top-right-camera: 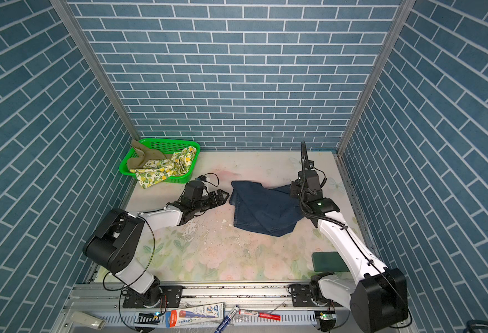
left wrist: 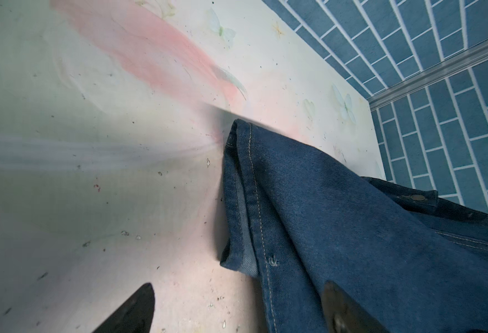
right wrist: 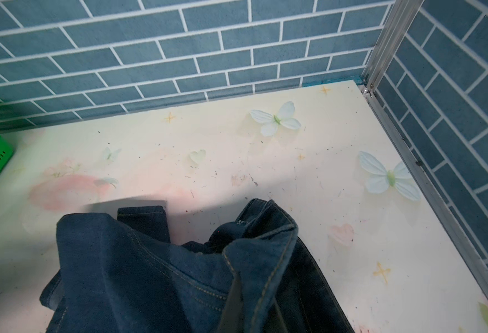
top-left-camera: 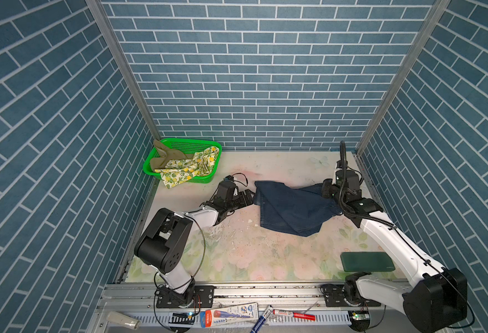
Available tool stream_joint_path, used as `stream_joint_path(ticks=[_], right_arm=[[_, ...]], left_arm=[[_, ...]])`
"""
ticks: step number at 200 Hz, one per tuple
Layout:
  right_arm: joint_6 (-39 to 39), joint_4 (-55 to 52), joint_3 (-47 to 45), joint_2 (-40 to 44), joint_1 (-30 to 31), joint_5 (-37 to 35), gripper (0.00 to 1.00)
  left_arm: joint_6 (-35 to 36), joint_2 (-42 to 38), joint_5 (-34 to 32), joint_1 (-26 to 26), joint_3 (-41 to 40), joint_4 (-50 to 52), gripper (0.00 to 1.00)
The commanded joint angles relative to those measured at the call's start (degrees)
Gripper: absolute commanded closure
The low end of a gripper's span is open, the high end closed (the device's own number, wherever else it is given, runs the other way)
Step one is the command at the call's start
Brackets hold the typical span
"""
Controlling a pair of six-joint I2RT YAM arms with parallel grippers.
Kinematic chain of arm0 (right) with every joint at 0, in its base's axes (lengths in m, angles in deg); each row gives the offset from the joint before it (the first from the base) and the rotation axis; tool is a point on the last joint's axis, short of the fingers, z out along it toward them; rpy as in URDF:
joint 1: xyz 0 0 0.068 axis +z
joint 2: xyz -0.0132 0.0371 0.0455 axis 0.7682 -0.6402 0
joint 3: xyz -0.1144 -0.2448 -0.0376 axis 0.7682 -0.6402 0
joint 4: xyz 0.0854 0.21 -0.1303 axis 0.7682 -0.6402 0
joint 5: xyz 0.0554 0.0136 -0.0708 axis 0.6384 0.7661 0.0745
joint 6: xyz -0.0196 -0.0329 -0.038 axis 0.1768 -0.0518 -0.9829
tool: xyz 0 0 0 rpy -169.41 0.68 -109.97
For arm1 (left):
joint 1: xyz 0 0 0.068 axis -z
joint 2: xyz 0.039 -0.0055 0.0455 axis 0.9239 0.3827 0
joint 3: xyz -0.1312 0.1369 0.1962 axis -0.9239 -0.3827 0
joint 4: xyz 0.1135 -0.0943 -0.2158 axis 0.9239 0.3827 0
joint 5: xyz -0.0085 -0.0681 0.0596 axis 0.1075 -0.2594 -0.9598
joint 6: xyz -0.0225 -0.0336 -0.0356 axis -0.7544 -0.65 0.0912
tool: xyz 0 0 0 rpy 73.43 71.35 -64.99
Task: Fold and stack skirts
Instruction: Flatten out the skirt at the center of the table.
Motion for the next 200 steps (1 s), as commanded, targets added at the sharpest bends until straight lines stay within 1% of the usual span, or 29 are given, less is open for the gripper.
stream_joint_path(ticks=[1,19,62,83,102,107,111,112,116,123,124,134,155,178,200], right_arm=[[1.2,4.2,-2.2,2.5,-0.3,0.8,1.00],[1.2,5.1,-3.4,3.3,-0.2,1.3,1.00],[1.6,6.5,-4.7,3.4,-0.3,2.2,1.00],[1.6,6.9,-4.1,3.1,-0.3,2.4,1.00],[1.6,7.0,-3.1,2.8,-0.2,2.5,1.00],[1.6,7.0,-2.9,2.8,-0.2,2.5,1.00],[1.6,7.0,-2.8,2.7,-0.2,2.5,1.00],[1.6,7.1,-2.7,2.7,-0.2,2.5,1.00],[1.7,7.0,-2.6,2.7,-0.2,2.5,1.00],[1.7,6.9,-2.3,2.7,-0.3,2.4,1.00],[1.7,6.8,-2.3,2.7,-0.3,2.4,1.00],[1.4,6.1,-1.6,2.9,-0.3,1.8,1.00],[-1.0,3.0,2.5,2.9,-0.8,-0.4,1.00],[-2.7,-0.7,9.7,3.0,-2.1,-1.3,1.00],[-3.7,-3.9,17.1,1.9,-3.4,-1.9,1.00]], left_arm=[[0.1,3.2,-0.6,0.0,4.7,0.2,0.08],[-1.0,7.0,-0.3,0.0,9.0,1.1,0.08],[-2.7,17.7,0.7,0.0,18.8,-0.5,0.09],[-3.5,22.4,1.6,0.6,22.2,-2.1,0.14],[-3.5,25.4,3.1,1.7,24.9,-4.2,0.34],[-3.7,26.0,3.5,2.0,25.5,-5.0,0.45],[-3.9,26.5,3.8,2.1,26.0,-5.6,0.59],[-3.9,26.6,3.8,2.1,26.1,-5.8,0.61],[-4.1,26.8,4.1,2.0,26.4,-6.3,0.77],[-4.9,26.8,4.1,2.1,26.5,-7.4,0.99],[-5.0,26.7,4.2,2.0,26.5,-7.6,1.00],[-5.0,25.2,4.1,2.0,26.6,-8.0,1.00],[-2.5,19.5,3.7,1.8,28.0,-3.1,1.00],[0.3,13.0,4.6,1.2,30.9,3.3,1.00],[1.0,8.1,6.8,-0.1,34.0,7.3,1.00]])
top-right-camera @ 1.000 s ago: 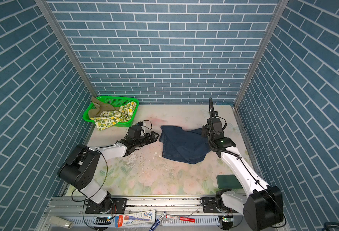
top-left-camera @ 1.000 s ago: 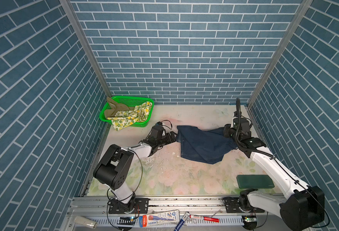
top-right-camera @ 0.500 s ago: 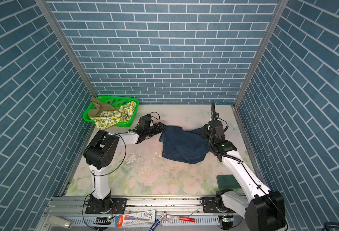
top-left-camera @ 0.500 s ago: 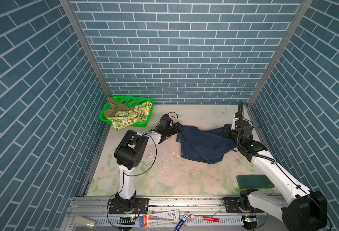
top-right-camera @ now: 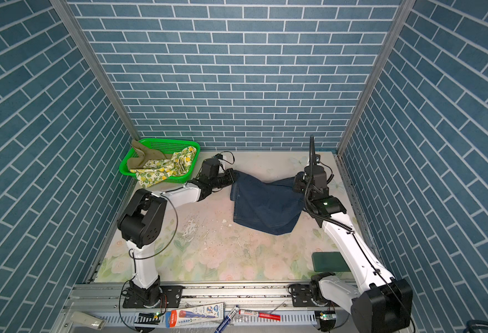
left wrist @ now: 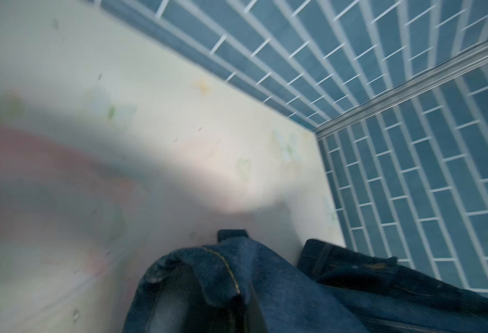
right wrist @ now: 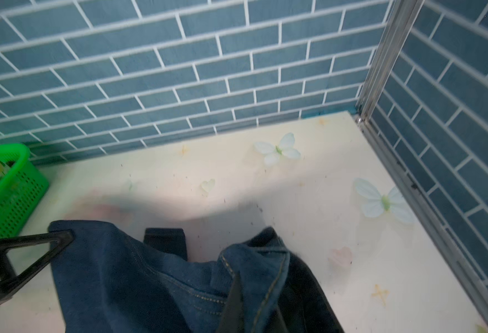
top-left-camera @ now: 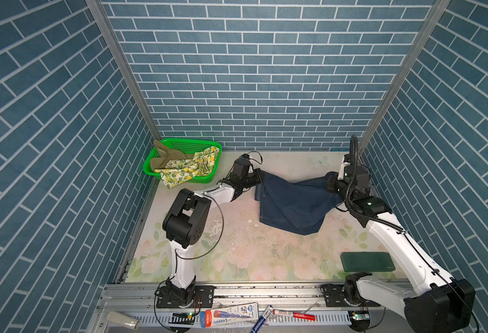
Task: Fold and stack skirts
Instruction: Flatten out the skirt at the center of the table.
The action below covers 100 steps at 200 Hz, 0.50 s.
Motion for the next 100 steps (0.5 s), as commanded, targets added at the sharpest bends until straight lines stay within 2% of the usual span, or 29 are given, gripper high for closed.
stream_joint_path(ticks=[1,32,71,100], right_arm=[[-2.6,-2.0,10.5,0.0,-1.5,-2.8,1.00],[-3.7,-4.0,19.5,-4.8,-4.2,-1.7,1.00],[-3.6,-1.8,30.3,-13.2,-9.8,6.3,1.00],[-3.9,-2.1,35.6,-14.2,-10.8,9.2,1.00]], left_arm=[[3.1,-7.0,2.6,-1.6,5.0,4.5,1.00],[6.4,-10.6,3.7,-3.3,11.2,10.5,1.00],[8.6,-7.9,6.1,-6.3,23.0,15.9,1.00],[12.4,-7.0,7.3,-6.8,31.4,21.8,1.00]])
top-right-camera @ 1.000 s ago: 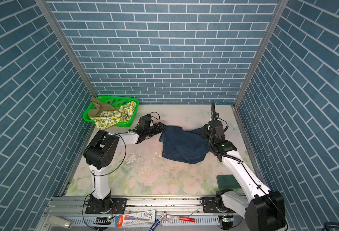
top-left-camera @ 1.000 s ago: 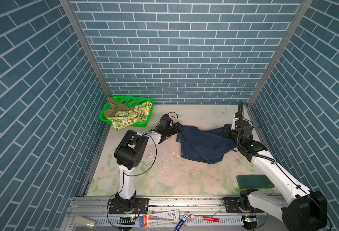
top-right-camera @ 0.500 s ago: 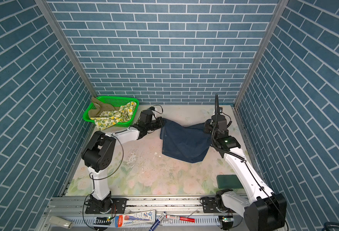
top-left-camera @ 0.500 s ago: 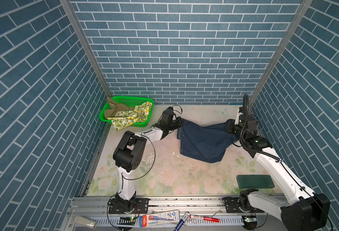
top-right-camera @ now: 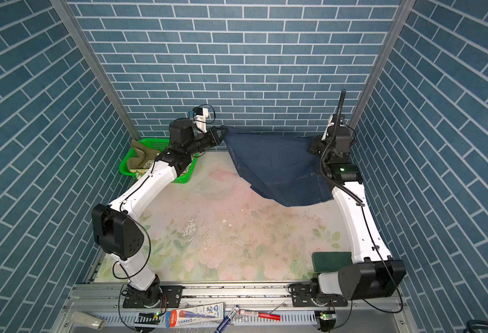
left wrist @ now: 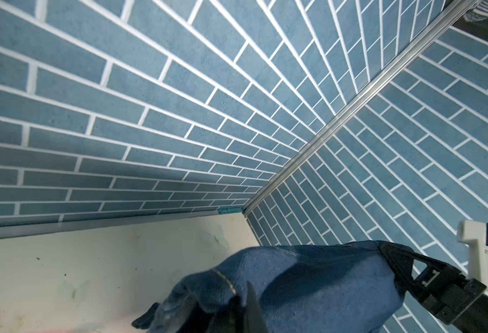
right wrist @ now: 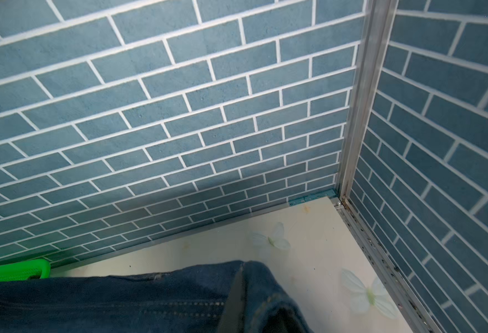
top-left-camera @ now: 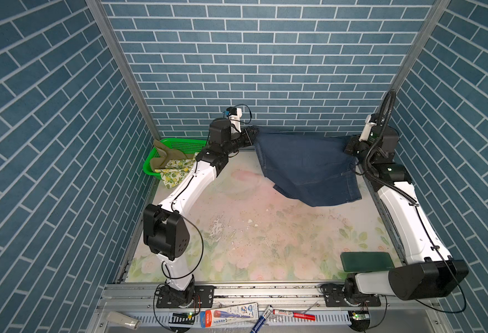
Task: Fold and stack skirts
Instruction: Flatten out the skirt at the center of the table.
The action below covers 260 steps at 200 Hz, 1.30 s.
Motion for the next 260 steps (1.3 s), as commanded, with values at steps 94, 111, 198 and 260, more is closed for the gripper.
stream_joint_path(ticks=[94,111,198,260], right_arm=[[4.3,7.0,-28.7,28.5,-0.7,1.8,1.00],[3.8,3.3,-22.0,27.4,-0.7,3.0,1.00],[4.7,-7.7,8.7,7.5,-0.9,9.7,1.00],[3.5,-3.6,23.8,-7.5,-1.0,18.4,1.00]], left_arm=[[5.3,-19.5,-1.3,-0.6,-25.0,-4.9,1.00],[7.0,-19.3,-1.0,-0.6,-19.7,-0.3,1.00],[10.6,-11.4,0.4,-3.8,7.7,14.5,1.00],[8.3,6.3,7.6,-8.4,33.1,22.3,1.00]])
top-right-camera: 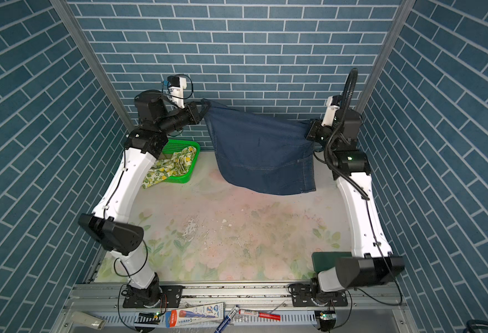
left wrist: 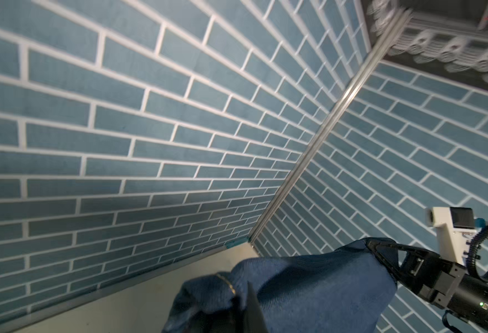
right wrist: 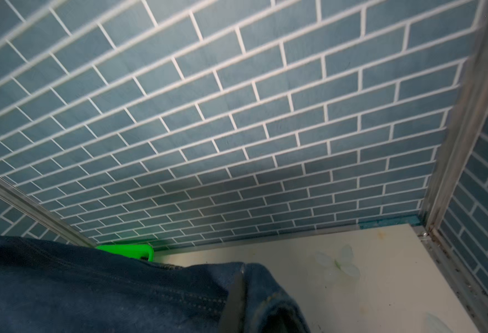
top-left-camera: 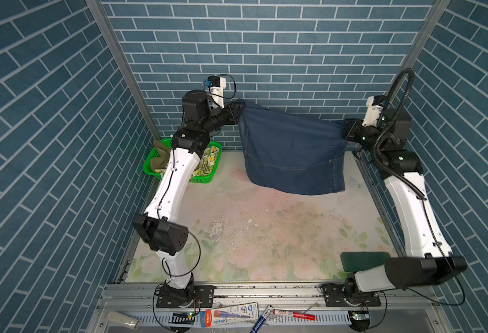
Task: Fold and stack skirts
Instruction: Flatten out the skirt at the center of the table.
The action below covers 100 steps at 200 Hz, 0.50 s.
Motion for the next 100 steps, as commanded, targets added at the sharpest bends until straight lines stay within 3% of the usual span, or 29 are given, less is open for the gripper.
stream_joint_path(ticks=[1,16,29,57,81,91,95,100], right_arm=[[-1.1,2.3,8.4,-0.8,-0.8,2.6,1.00],[-1.6,1.9,8.6,-0.4,-0.8,3.1,1.00],[-1.8,3.1,4.3,2.2,-0.8,3.1,1.00],[-1.9,8.1,-13.6,12.1,-0.7,1.5,1.00],[1.2,14.3,-37.0,22.9,-0.4,3.3,1.00],[2.0,15.8,-46.4,26.8,0.0,3.2,0.75],[2.6,15.9,-49.7,28.1,0.2,2.9,0.61],[3.2,16.0,-53.5,29.8,0.4,2.4,0.45]], left_arm=[[-0.3,2.2,2.0,-1.7,7.5,4.7,1.00],[0.0,1.3,2.8,-1.7,7.8,4.7,1.00],[-0.8,-2.3,3.5,-1.5,1.7,0.9,1.00],[-4.3,-16.3,2.5,-1.1,-26.2,-14.6,1.00],[-7.6,-28.2,-0.9,-0.2,-54.1,-27.6,1.00],[-8.6,-31.4,-4.6,0.4,-65.4,-31.7,0.96],[-8.9,-32.1,-6.0,0.7,-69.5,-33.1,0.84],[-9.6,-32.5,-7.3,0.8,-74.1,-34.9,0.61]])
